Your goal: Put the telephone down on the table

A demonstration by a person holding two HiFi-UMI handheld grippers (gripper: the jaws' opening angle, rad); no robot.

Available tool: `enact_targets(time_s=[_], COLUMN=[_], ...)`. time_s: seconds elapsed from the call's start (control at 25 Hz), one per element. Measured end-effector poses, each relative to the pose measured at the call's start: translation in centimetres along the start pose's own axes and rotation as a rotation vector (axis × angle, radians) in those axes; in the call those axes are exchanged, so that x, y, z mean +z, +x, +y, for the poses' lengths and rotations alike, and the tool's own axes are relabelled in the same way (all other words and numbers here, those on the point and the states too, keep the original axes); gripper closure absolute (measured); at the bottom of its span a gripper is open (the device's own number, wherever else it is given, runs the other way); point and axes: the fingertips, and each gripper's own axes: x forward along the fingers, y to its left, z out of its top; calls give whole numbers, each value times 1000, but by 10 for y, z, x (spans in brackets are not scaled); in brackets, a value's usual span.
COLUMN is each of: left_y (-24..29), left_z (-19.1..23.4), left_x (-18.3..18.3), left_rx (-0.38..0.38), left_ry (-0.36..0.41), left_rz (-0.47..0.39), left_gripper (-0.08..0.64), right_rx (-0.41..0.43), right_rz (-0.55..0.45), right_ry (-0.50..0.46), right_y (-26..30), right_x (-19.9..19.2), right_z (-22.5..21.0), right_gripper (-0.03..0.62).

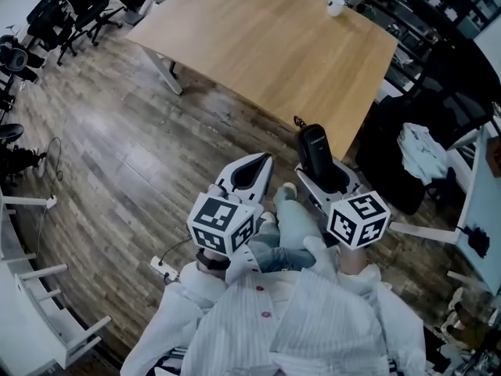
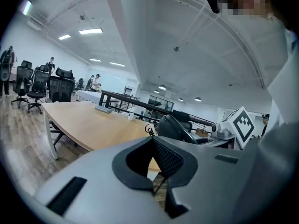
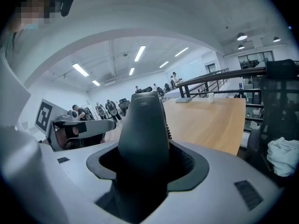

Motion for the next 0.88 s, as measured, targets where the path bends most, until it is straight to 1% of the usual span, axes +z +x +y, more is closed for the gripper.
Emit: enact_targets(time_s=[0.16,0.4,0.72,0.88], left_y=[11,24,92,131], left_z=[5,20,45,58], left_x=[-11,1,18,34], left_rx=[7,9,-40,-74], left_ry=[-14,-11,6,15], left_rz=[14,15,37,50], left_gripper=[551,551,551,551], right_rx=[-2,-10,-40,-64], right_rz=[15,10,7,6], right_ry=[10,16,48,65], right_y=[8,22,60,79], right_x=[-7,9,31,51], right_z=[-15,-28,-76,-105], right_gripper=[301,301,301,301])
